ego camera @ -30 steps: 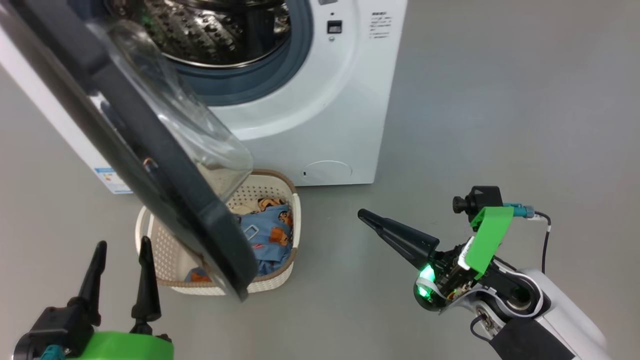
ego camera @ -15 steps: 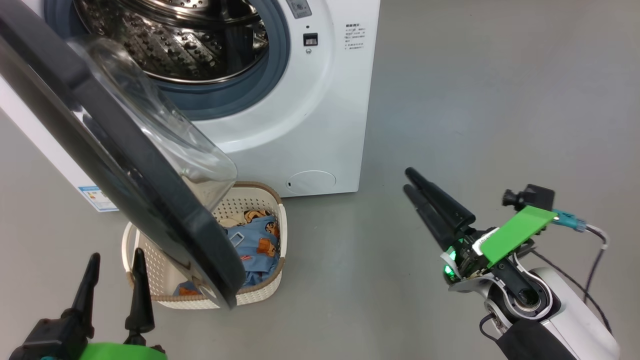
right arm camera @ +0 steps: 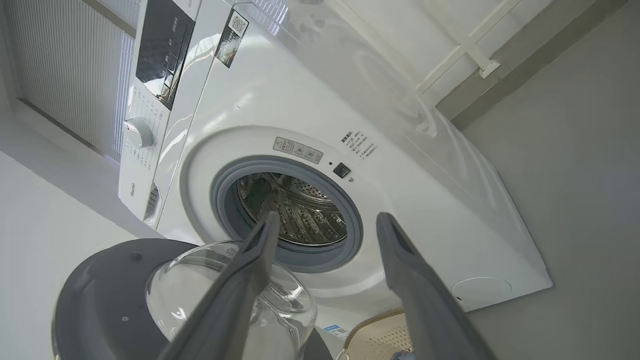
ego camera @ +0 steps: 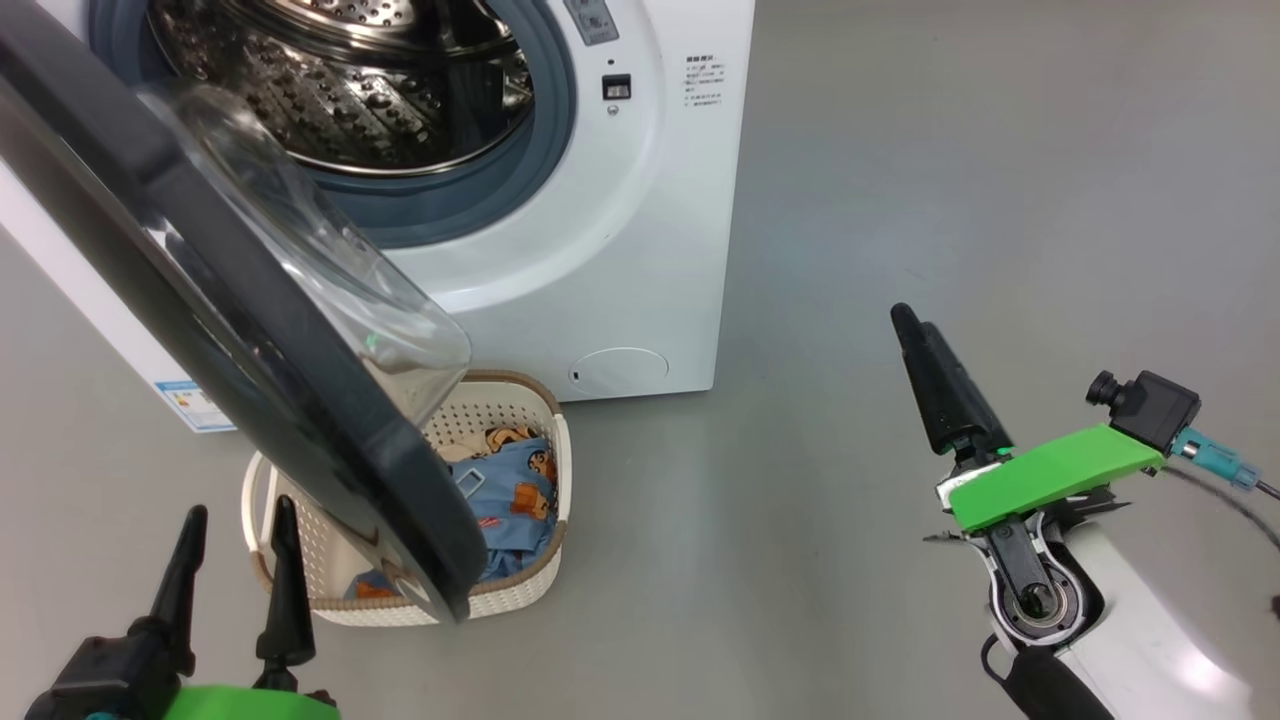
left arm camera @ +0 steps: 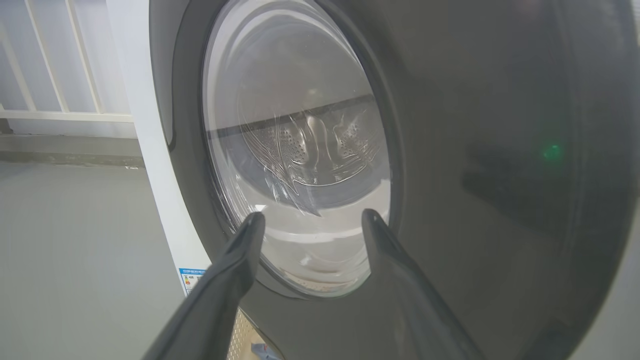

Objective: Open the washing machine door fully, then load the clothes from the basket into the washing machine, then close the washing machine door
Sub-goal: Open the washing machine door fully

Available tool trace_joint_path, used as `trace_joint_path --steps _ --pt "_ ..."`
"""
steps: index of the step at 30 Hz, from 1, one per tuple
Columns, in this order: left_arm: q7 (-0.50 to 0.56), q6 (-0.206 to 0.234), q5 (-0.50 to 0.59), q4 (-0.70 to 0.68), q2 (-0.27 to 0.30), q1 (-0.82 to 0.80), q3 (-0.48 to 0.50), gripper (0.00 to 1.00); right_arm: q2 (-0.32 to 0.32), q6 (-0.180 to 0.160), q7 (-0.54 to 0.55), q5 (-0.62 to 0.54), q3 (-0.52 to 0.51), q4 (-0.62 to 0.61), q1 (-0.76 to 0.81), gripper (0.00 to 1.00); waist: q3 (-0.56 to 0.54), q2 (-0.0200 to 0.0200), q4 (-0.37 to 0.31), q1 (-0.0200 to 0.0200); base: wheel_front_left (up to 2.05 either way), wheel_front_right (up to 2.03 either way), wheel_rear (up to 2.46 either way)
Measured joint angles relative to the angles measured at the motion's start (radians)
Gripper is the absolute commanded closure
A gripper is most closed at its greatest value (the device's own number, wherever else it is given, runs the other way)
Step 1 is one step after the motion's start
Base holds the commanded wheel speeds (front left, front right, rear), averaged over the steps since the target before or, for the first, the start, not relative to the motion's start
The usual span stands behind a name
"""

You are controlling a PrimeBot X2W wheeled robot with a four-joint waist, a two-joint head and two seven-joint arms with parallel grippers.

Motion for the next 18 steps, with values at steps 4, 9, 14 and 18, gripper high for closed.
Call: trace_joint_path --steps 4,9,14,18 --pt "0.000 0.000 0.000 -0.001 0.000 0.003 -0.001 0.00 -0.010 0.000 -0.038 -0.161 -0.009 0.038 -0.008 0.00 -0.006 0.0000 -0.004 0.0000 0.00 0.00 0.00" --pt "0.000 0.001 0.000 -0.004 0.000 0.004 -0.003 0.00 -0.002 0.000 -0.040 -0.341 -0.098 0.029 0.007 0.00 -0.015 0.0000 -0.008 0.0000 0.00 0.00 0.00" --pt "0.000 0.009 -0.001 -0.008 0.000 0.015 -0.005 0.00 0.013 0.000 -0.040 -0.525 -0.184 -0.033 0.098 0.00 -0.020 0.0000 -0.014 0.0000 0.00 0.00 0.00" --pt "0.000 0.014 -0.001 -0.008 0.001 0.023 -0.006 0.00 0.027 0.000 -0.040 -0.675 -0.236 -0.093 0.170 0.00 -0.021 0.0000 -0.019 -0.0001 0.00 0.00 0.00"
